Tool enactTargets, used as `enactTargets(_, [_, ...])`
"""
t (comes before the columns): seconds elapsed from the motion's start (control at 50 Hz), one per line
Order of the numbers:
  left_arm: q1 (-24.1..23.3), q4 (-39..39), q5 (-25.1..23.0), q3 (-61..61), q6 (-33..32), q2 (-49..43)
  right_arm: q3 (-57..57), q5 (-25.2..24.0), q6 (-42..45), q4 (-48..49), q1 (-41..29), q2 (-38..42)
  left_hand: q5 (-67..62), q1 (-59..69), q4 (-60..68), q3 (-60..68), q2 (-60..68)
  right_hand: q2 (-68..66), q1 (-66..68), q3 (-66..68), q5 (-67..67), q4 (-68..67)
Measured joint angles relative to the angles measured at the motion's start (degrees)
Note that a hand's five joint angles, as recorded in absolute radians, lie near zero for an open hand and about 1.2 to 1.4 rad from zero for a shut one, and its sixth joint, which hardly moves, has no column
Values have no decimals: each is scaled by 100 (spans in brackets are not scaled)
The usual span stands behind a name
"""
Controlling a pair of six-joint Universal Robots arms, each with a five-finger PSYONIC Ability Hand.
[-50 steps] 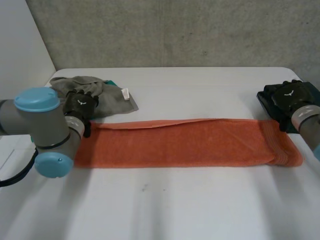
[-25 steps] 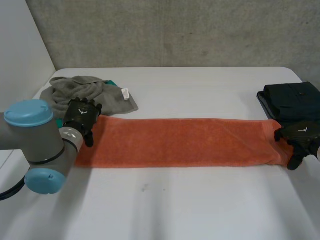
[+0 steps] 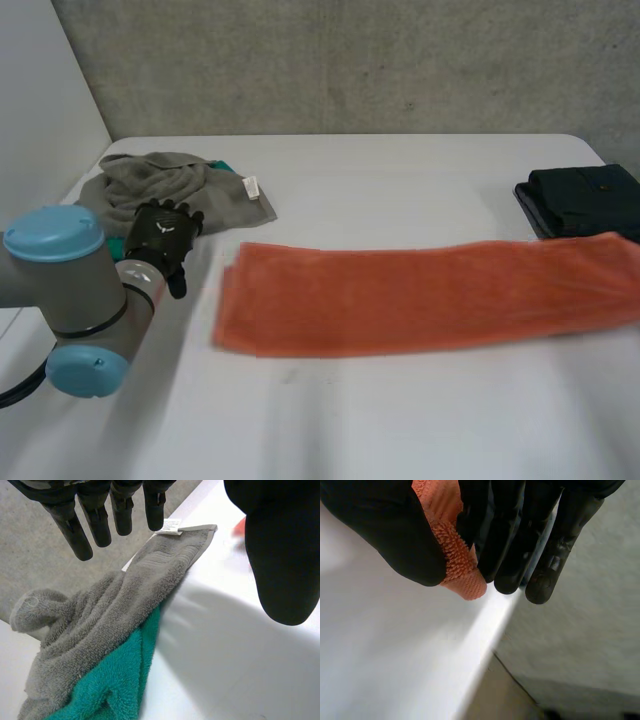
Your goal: Fold the laundry.
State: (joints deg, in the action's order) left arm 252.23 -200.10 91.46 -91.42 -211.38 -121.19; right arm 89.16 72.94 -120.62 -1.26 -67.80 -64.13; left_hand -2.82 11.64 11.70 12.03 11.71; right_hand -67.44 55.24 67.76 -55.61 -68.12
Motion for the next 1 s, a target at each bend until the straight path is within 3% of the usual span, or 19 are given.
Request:
enactTargets(0.12, [-4,1,0,-54,1,114,-109,336,648,24,-138,-156,0,0,0,0,0,0,46,0,-69,-5])
enactTargets(0.3, [6,1,3,-97,6,330,-547,311,94,356,-2109,-422,0,0,0,0,0,0,72,0,-101,-15])
enactTargets(0.4, [45,-2,3,-125,9,473,-862,-48,-122,711,-3495,-342,0,0,0,0,0,0,77,0,-101,-15])
enactTargets(0.52, [88,-3,3,-181,12,621,-1241,-824,-121,1097,-5087,331,0,0,0,0,0,0,77,19,-102,-16])
enactTargets(0.66, [84,-3,0,-219,15,654,-1511,-1342,-74,1253,-6207,1269,0,0,0,0,0,0,75,19,-103,-16])
enactTargets(0.68, [82,-3,-1,-220,15,654,-1519,-1353,-73,1254,-6249,1316,0,0,0,0,0,68,29,-59,-44,65])
enactTargets(0.74, [58,-3,-4,-227,13,645,-1545,-1373,-92,1239,-6482,1587,0,0,0,0,0,2293,-1784,-2154,1883,2174])
enactTargets(0.76, [50,-3,-5,-229,13,643,-1544,-1370,-100,1238,-6500,1608,0,0,0,0,0,2293,-1784,-2154,1883,2174])
enactTargets(0.8, [23,-2,-7,-230,13,644,-1512,-1283,-245,1215,-6569,1632,0,0,0,0,0,4628,-3851,-4499,4214,4508])
enactTargets(0.82, [6,-1,-7,-227,16,650,-1501,-1203,-365,1211,-6560,1577,0,0,0,0,0,5119,-4184,-5073,4787,5087])
enactTargets(0.92, [-143,3,-10,-194,75,731,-1422,-668,-1374,1191,-6278,1152,0,0,0,0,0,5476,-4354,-5580,5175,5464])
enactTargets(1.0, [-442,5,-20,-133,327,864,-1148,-132,-2904,1114,-5702,527,0,0,0,0,0,5476,-4354,-5580,5168,5464])
